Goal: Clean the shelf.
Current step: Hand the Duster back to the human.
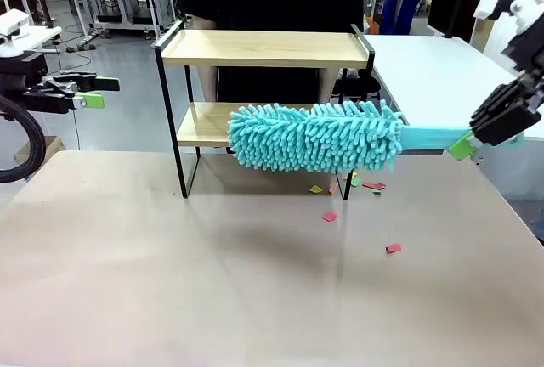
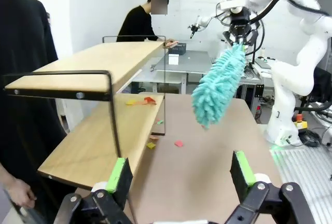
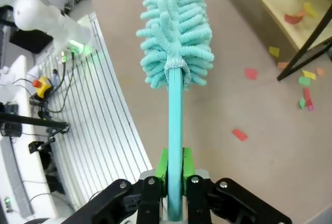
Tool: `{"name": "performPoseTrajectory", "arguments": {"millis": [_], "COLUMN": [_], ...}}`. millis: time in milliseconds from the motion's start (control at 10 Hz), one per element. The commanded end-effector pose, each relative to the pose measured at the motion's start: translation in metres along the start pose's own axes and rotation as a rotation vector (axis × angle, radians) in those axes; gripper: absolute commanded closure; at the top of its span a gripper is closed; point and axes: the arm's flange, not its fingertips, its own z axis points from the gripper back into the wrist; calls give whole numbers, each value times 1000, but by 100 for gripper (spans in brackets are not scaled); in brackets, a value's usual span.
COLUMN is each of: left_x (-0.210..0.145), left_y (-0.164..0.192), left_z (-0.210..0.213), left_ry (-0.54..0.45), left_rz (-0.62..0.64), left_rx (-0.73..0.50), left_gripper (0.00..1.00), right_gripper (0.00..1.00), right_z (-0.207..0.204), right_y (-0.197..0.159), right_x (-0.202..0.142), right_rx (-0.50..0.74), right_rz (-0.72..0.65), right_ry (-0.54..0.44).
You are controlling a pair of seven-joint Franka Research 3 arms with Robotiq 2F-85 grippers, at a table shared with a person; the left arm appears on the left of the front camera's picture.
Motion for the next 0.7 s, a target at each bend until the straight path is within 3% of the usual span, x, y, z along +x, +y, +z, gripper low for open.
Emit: {"name": "performPoseTrajectory", "arguments": {"millis": [0,300,600], "left_x": [5,-5,-13], "left_y": [-38,-66,-82], "left_z": [-9,-8,6], "left_ry": [10,44,31], "left_rz": [48,114,171], "left_rx": [22,11,32], "left_gripper": [0,0,0], "right_gripper": [87,87,87], "right_z": [-11,-26,-43], "right_y": [-7,-1,5], "right_x": [-7,-11,-14], "right_rx": [73,87,88], "right_rz": [127,252,329], "right_ry": [-160,-220,-191]}}
